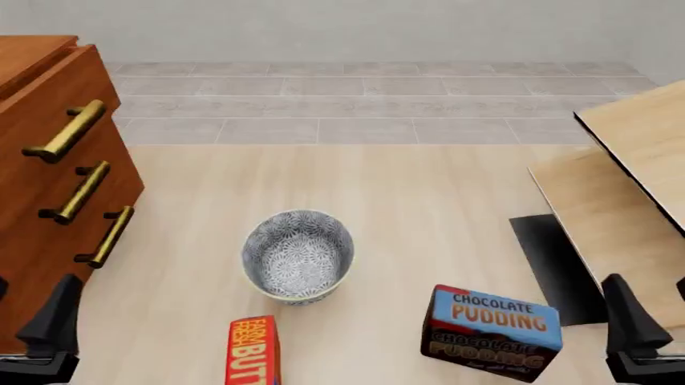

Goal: Close the top drawer of the cabinet and put the bowl on top of it.

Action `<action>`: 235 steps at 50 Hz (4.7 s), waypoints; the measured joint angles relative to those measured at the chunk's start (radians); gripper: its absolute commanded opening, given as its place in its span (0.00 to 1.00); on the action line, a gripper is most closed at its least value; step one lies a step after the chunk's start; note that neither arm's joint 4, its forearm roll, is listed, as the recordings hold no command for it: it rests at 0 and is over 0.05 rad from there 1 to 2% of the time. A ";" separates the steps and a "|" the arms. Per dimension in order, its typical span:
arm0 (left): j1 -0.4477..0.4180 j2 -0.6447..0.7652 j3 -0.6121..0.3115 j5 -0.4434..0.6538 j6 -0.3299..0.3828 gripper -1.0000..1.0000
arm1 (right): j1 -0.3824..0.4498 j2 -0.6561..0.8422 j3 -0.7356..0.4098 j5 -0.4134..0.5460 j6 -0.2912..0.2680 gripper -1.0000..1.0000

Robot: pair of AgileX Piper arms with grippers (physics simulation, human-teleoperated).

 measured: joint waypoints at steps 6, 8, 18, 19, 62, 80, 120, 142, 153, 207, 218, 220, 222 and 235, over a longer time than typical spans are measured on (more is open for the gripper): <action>0.000 0.000 0.001 0.000 0.000 1.00 | 0.000 0.002 -0.001 0.000 0.000 1.00; 0.000 0.000 0.001 0.000 0.000 1.00 | 0.000 0.002 -0.002 0.000 0.000 1.00; 0.001 -0.001 0.002 0.002 -0.001 1.00 | 0.000 0.004 -0.003 0.000 0.000 1.00; 0.001 -0.002 0.002 0.002 -0.001 1.00 | 0.000 0.004 -0.004 0.000 0.000 1.00; -0.004 0.234 -0.292 0.030 -0.034 1.00 | 0.000 0.005 -0.005 0.001 0.000 1.00; -0.024 0.364 -0.373 0.022 -0.057 1.00 | 0.000 0.005 -0.005 0.001 0.000 1.00; 0.032 0.551 -0.315 -0.170 -0.083 1.00 | 0.000 0.005 -0.005 0.001 0.000 1.00; 0.104 0.584 -0.291 -0.232 -0.070 1.00 | 0.000 0.005 -0.005 0.001 0.000 1.00; 0.141 0.574 -0.288 -0.239 -0.059 1.00 | 0.000 0.005 -0.005 0.001 0.000 1.00; 0.269 0.703 -0.300 -0.351 -0.066 1.00 | 0.000 0.005 -0.005 0.001 0.000 1.00; 0.296 0.731 -0.310 -0.366 -0.073 1.00 | 0.000 0.005 -0.005 0.001 0.000 1.00; 0.300 0.738 -0.312 -0.370 -0.074 1.00 | 0.000 0.005 -0.005 0.001 0.000 1.00; 0.305 0.745 -0.314 -0.374 -0.075 1.00 | 0.000 0.005 -0.005 0.001 0.000 1.00; 0.329 0.776 -0.323 -0.393 -0.084 1.00 | 0.000 0.005 -0.005 0.001 0.000 1.00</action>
